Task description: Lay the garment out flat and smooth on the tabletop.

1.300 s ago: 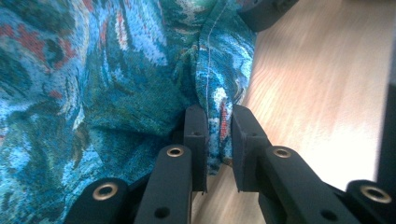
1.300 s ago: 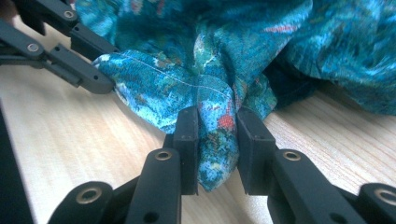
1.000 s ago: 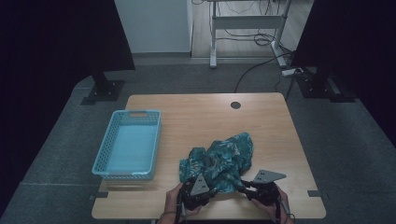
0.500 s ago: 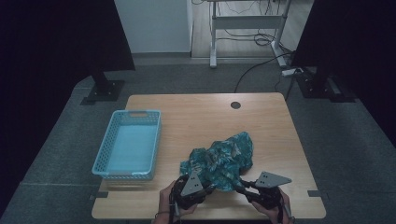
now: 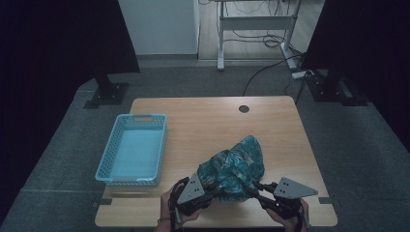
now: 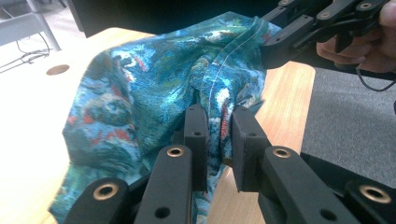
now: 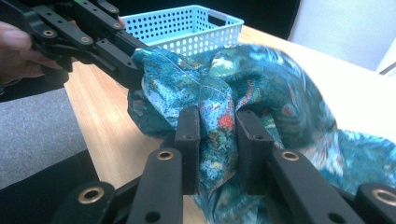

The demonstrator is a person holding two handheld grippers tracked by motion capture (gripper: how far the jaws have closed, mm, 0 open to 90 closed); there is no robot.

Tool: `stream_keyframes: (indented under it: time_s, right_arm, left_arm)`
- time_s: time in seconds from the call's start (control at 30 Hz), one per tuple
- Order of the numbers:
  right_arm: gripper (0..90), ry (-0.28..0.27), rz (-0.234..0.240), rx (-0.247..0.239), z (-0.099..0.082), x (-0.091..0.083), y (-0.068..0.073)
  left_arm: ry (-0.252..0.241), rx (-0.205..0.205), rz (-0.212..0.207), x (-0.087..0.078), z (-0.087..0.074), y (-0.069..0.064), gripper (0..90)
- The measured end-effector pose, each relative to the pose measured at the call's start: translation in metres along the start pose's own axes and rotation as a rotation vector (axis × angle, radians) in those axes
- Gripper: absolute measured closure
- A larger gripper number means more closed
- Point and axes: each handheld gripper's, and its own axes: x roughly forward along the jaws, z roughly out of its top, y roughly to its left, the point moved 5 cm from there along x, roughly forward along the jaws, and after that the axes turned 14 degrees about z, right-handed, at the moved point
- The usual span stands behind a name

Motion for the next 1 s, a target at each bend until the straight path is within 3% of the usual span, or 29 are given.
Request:
stream_keyframes:
  time_s: [0.27,0.43,0.73,0.87,1.0]
  right_arm:
    - [73.5,-0.005,-0.008,-0.049,0.027,-0.004,0.007]
    - [73.7,-0.033,-0.027,-0.089,0.054,-0.016,0.010]
    - [74.0,-0.098,-0.067,-0.206,0.116,-0.042,0.024]
    - [74.0,-0.099,-0.067,-0.217,0.120,-0.042,0.026]
    - [74.0,-0.065,-0.054,-0.182,0.099,-0.031,0.021]
  left_arm:
    - [-0.045,0.022,0.014,-0.016,0.028,0.008,78.1]
    - [-0.087,0.042,0.024,-0.027,0.053,0.011,78.2]
    - [-0.186,0.093,0.065,-0.057,0.107,0.019,78.3]
    - [-0.180,0.079,0.058,-0.057,0.103,0.018,78.3]
    - [-0.130,0.050,0.038,-0.045,0.079,0.017,78.3]
